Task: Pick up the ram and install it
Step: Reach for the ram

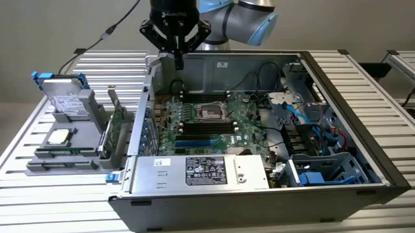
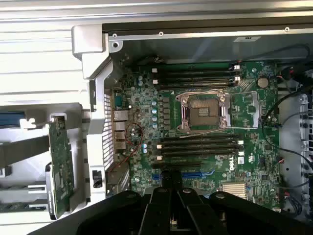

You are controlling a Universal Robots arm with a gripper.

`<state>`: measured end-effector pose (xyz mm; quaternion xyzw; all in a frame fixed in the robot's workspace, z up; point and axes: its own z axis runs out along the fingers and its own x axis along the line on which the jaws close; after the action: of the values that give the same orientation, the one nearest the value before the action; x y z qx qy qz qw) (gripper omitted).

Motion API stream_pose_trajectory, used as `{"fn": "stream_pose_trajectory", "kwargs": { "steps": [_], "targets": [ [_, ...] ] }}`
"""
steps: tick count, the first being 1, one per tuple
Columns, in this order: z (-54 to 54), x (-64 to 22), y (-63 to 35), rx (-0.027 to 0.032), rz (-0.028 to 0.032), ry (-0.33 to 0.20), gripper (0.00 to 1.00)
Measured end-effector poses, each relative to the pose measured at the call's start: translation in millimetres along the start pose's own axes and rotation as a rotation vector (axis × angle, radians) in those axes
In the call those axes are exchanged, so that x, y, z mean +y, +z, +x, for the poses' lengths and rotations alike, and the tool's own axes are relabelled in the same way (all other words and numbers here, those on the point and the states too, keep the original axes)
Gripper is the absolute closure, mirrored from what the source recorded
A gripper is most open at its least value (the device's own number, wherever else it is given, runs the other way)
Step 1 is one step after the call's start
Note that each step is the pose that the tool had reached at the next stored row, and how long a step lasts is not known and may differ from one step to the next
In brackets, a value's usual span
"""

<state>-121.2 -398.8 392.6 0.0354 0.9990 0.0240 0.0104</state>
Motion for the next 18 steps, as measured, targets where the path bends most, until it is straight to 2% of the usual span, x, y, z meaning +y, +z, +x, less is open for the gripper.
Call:
{"fn": "stream_pose_trajectory", "kwargs": {
  "steps": [18],
  "targets": [
    [0.0, 0.0, 0.0, 0.0000, 0.0000, 0.000, 0.90]
  ]
}}
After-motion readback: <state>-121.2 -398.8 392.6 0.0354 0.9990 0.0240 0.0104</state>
